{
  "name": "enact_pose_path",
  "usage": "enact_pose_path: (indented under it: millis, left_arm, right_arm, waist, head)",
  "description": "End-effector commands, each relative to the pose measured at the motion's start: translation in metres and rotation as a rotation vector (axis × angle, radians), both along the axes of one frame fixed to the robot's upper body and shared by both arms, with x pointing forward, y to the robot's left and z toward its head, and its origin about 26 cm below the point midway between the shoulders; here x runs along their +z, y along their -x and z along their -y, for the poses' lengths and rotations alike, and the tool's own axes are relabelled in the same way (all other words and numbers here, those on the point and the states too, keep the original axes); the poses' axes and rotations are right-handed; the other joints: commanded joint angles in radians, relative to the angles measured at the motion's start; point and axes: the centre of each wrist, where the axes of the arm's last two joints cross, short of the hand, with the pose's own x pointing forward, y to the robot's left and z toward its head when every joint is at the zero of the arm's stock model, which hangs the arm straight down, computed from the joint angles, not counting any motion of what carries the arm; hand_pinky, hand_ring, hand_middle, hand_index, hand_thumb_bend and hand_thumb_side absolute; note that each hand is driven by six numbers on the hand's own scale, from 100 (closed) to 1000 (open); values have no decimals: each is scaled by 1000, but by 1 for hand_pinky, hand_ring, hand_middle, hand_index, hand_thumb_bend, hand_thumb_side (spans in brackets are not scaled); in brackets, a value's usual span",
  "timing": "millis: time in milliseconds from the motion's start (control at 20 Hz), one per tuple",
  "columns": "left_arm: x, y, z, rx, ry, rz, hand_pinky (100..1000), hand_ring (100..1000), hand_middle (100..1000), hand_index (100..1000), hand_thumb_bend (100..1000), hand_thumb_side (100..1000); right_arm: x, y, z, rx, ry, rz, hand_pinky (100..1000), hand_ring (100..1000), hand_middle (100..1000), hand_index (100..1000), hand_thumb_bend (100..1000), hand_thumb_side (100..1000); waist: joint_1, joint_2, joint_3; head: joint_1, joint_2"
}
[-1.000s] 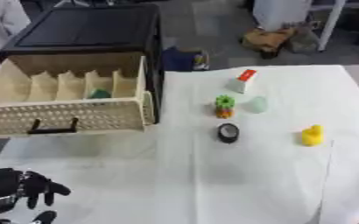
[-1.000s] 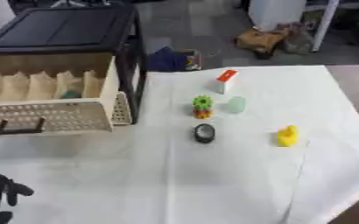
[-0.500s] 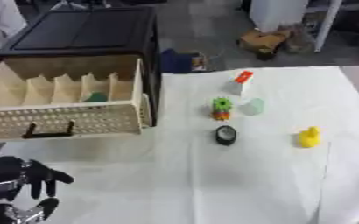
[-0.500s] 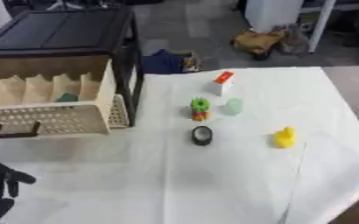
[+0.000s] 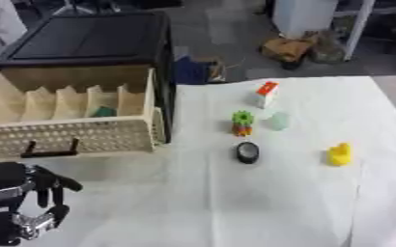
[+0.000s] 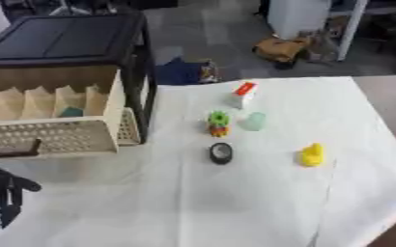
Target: Pick up objects from table and place into drawer.
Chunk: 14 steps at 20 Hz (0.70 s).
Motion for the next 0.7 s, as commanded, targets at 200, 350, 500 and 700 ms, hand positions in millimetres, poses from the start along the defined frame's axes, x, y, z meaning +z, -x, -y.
enact_pose_path:
  millis: [200,350,500,700]
  left_arm:
    - [16,1,-2,63,2,75,456,672,673,949,100,1000]
    - [18,-2,-2,94,30,84,460,675,674,945,100,1000]
    - [16,-8,-4,122,47,81,461,673,672,943,100,1000]
    - [17,-15,-4,130,86,86,456,661,646,939,100,1000]
  right_arm:
    - [12,2,0,-3,14,33,697,621,641,895,258,1000]
    - [13,2,0,-7,8,37,697,620,640,895,251,1000]
    - [13,2,0,-8,5,39,698,620,640,895,291,1000]
    - [13,2,0,-6,7,40,698,619,639,896,303,1000]
  waist:
    - [-1,-8,-7]
    - [-2,-6,-9]
    - [-3,-4,-11]
    - [-5,-2,-13]
  head:
    - [6,-18]
    - [7,-20]
    - [11,-22]
    - [11,-23]
